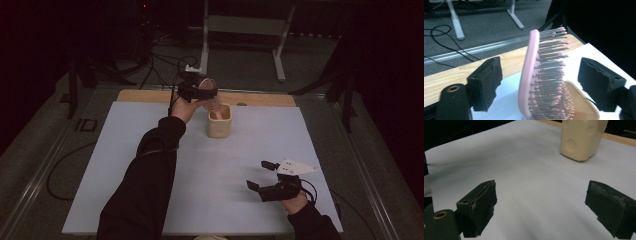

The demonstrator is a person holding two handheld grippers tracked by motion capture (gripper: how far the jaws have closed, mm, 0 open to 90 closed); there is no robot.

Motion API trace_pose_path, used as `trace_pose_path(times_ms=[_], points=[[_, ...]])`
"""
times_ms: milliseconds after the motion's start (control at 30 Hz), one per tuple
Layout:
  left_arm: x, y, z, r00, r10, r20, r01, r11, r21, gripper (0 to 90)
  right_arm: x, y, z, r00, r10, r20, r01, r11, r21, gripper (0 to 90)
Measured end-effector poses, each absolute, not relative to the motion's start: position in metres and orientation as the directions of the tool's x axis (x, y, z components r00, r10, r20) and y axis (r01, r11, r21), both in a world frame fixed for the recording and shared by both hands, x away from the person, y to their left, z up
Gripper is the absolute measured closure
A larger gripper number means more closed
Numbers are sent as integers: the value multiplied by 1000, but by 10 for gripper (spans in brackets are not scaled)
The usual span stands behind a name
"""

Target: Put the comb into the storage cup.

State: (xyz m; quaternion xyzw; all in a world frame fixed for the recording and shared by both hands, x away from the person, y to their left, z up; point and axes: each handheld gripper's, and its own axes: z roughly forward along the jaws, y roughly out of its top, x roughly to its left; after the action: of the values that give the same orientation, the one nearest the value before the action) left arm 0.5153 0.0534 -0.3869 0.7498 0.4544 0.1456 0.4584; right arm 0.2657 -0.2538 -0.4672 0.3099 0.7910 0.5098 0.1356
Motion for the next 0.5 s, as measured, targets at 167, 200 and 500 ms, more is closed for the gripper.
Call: trace_pose_path(times_ms=[167, 200, 500], points=[[514, 55, -385, 569, 794, -215, 562, -184, 807, 58, 266, -254, -467, -771, 628, 103, 354, 288, 890, 98], [514, 55, -385, 580, 785, -217, 561, -192, 805, 34, 266, -254, -467, -771, 629, 102, 353, 289, 890, 98], [508, 61, -381, 618, 749, -239, 538, -182, 823, 5, 266, -253, -467, -770, 629, 102, 353, 288, 890, 98]])
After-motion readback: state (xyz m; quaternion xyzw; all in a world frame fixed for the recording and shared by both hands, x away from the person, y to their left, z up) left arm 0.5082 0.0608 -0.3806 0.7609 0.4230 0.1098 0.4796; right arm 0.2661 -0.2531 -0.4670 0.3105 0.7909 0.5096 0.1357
